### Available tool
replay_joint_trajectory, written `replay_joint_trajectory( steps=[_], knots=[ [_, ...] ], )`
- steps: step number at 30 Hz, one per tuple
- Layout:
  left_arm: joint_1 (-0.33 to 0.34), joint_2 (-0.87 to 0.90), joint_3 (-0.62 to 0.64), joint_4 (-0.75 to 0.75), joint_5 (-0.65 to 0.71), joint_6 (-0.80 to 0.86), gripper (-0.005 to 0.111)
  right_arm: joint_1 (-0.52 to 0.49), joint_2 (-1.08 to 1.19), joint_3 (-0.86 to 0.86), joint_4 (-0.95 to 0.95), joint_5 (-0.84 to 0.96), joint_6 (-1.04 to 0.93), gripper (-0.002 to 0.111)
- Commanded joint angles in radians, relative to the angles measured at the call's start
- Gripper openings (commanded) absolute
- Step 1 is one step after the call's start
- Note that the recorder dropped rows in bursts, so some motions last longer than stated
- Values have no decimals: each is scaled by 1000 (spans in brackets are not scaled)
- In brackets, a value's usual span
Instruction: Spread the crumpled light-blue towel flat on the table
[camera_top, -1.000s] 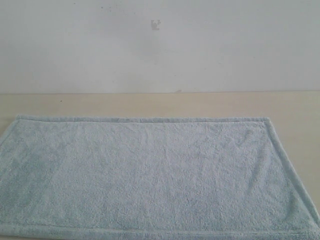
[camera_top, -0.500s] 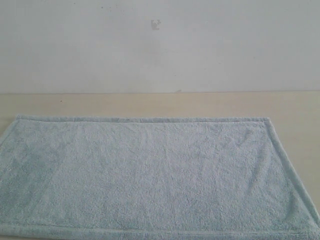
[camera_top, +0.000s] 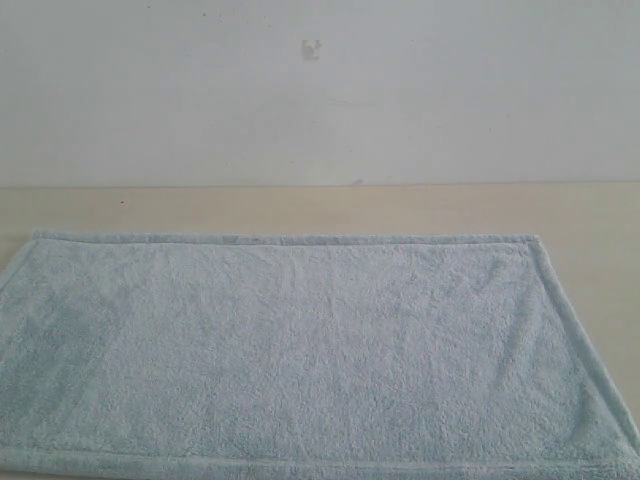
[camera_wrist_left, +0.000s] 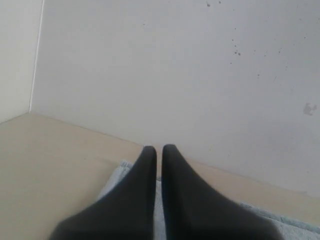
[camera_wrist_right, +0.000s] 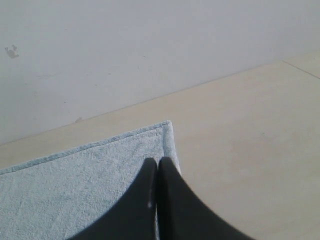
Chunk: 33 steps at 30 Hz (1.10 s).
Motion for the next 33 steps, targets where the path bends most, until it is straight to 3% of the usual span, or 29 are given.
replay_joint_trajectory(
  steps=[1, 13, 33],
  knots=[
    [-7, -2, 5, 4, 37, 27, 4, -1, -7, 0, -4, -5, 2, 0],
    [-7, -2, 5, 4, 35, 211, 4, -1, -7, 0, -4, -5, 2, 0],
    [-8, -2, 5, 4, 35, 218, 4, -1, -7, 0, -4, -5, 2, 0]
  ],
)
